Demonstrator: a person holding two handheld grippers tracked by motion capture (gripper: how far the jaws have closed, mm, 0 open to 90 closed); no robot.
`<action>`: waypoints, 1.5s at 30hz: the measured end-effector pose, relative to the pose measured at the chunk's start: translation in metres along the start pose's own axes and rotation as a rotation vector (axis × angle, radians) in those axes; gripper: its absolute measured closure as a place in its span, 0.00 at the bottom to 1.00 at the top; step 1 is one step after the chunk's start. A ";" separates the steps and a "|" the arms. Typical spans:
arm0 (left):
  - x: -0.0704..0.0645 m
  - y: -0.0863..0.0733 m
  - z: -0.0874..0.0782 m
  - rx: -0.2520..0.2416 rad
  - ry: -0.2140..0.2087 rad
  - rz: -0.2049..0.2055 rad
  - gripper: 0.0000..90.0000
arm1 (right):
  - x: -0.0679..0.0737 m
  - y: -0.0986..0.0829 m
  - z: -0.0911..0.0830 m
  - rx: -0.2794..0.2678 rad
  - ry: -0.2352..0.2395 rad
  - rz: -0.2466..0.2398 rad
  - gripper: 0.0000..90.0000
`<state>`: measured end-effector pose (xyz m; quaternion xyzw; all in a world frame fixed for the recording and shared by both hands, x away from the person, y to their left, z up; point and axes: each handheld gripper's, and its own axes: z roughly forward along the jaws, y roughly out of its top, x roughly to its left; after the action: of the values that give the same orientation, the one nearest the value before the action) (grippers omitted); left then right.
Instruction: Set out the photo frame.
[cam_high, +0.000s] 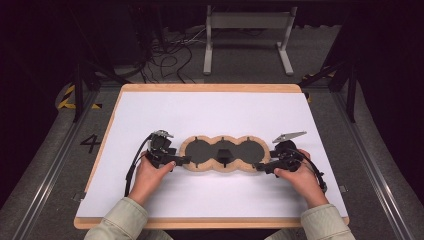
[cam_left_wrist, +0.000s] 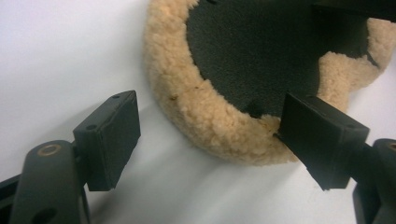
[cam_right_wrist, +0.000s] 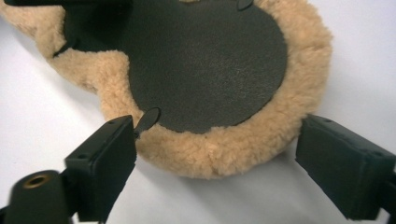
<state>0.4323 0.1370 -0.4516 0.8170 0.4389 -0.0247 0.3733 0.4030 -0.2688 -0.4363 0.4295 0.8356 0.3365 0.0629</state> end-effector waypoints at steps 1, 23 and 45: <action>0.000 0.000 0.001 -0.003 -0.001 0.002 0.22 | 0.000 0.000 0.001 0.006 -0.002 -0.002 0.12; -0.012 0.004 0.009 0.031 -0.007 0.041 0.14 | 0.000 -0.001 0.007 0.051 0.009 -0.021 0.09; -0.018 0.003 -0.002 -0.013 0.068 0.045 0.34 | -0.003 0.002 -0.020 -0.032 0.028 0.065 0.36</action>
<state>0.4228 0.1246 -0.4418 0.8245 0.4332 0.0143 0.3636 0.3985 -0.2808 -0.4201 0.4509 0.8165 0.3575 0.0472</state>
